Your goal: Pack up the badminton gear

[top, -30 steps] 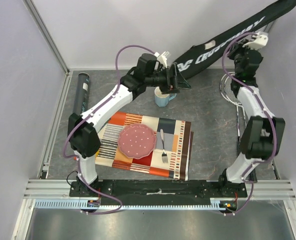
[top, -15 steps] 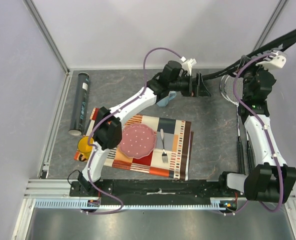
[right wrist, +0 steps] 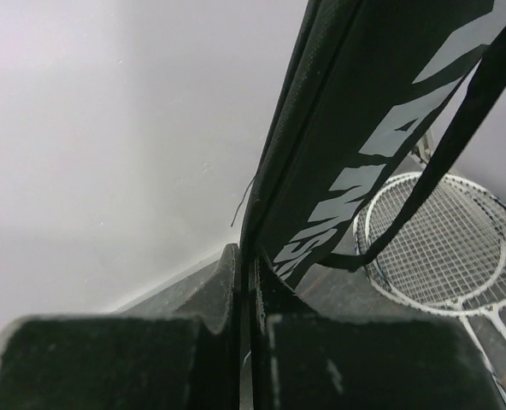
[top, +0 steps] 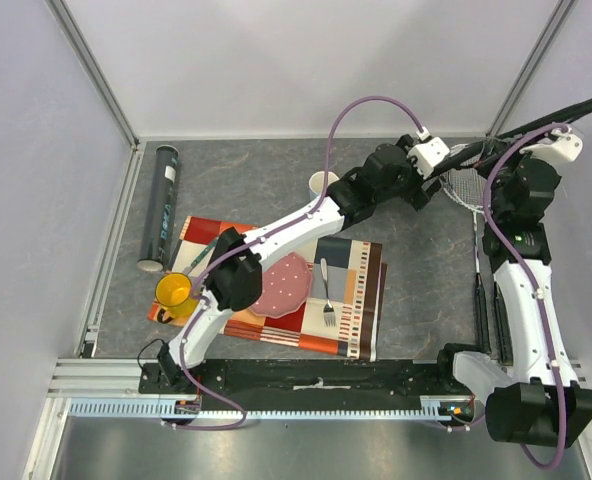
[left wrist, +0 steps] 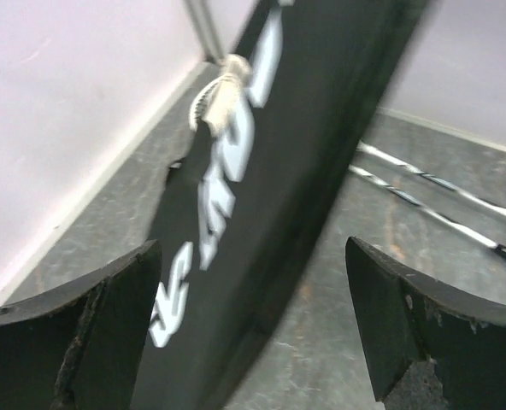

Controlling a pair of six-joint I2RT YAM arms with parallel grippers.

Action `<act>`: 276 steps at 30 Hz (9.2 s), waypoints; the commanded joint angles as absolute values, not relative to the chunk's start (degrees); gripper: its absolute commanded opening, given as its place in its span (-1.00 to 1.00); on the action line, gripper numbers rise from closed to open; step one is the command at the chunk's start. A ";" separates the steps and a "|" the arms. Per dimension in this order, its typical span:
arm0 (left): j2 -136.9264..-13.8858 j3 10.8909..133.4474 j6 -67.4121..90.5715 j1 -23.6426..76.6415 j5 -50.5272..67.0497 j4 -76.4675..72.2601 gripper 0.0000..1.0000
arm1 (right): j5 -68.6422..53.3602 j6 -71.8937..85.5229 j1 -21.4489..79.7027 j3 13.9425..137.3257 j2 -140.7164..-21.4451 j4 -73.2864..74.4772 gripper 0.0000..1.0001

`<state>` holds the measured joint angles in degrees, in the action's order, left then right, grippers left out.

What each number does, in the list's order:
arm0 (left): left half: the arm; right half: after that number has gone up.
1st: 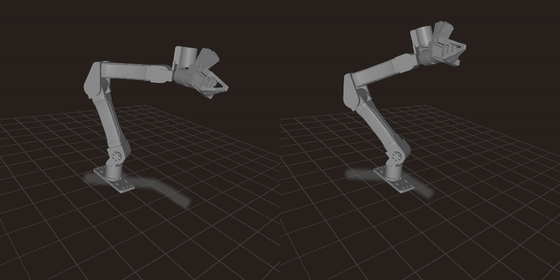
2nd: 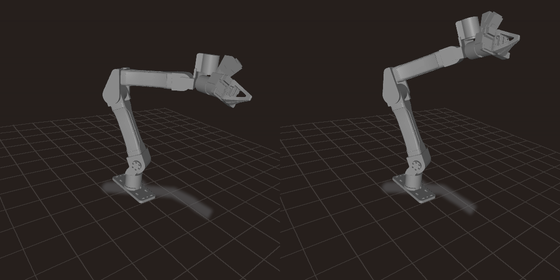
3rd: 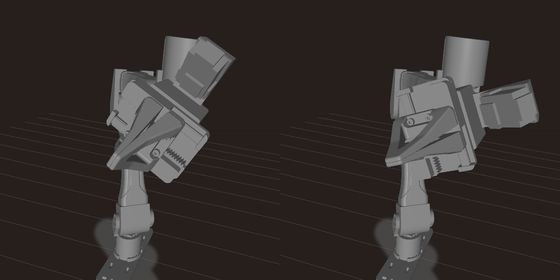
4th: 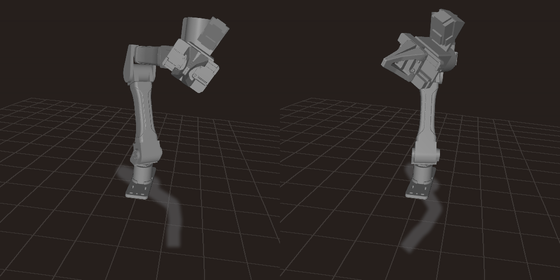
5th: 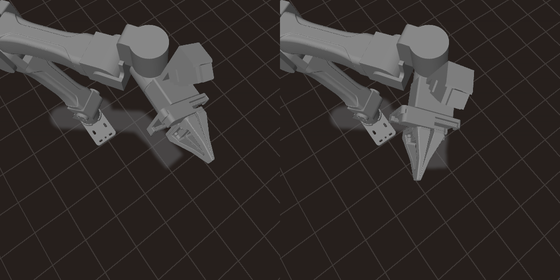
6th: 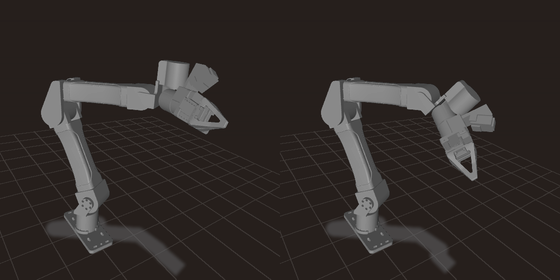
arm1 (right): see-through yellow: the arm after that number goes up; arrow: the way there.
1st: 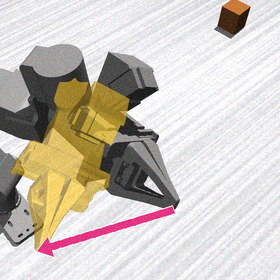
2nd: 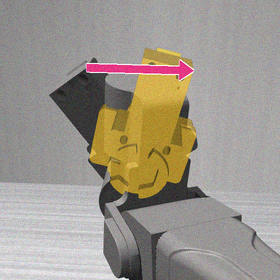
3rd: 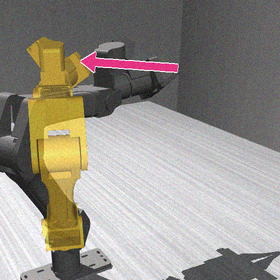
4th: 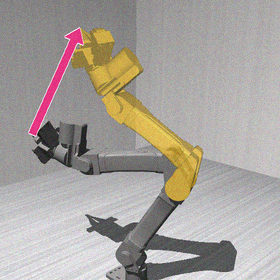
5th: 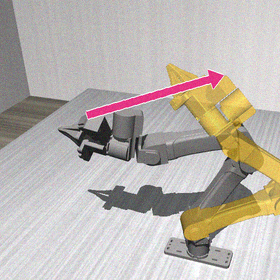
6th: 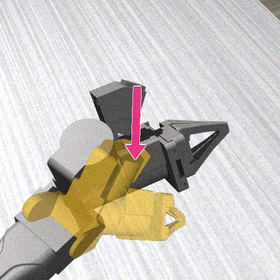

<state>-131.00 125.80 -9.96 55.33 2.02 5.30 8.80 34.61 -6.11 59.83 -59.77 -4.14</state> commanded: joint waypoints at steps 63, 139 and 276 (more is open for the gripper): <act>-107.06 77.87 -8.46 51.68 43.59 -28.74 0.68 | 4.47 27.17 -8.17 67.06 -73.19 41.31 0.96; -129.37 117.86 17.14 53.88 17.84 16.79 0.19 | 15.82 44.56 2.11 89.64 -90.61 40.51 -1.00; -113.56 84.02 32.71 44.38 34.56 -5.30 0.36 | 9.41 22.32 10.72 61.09 -69.96 36.83 -1.00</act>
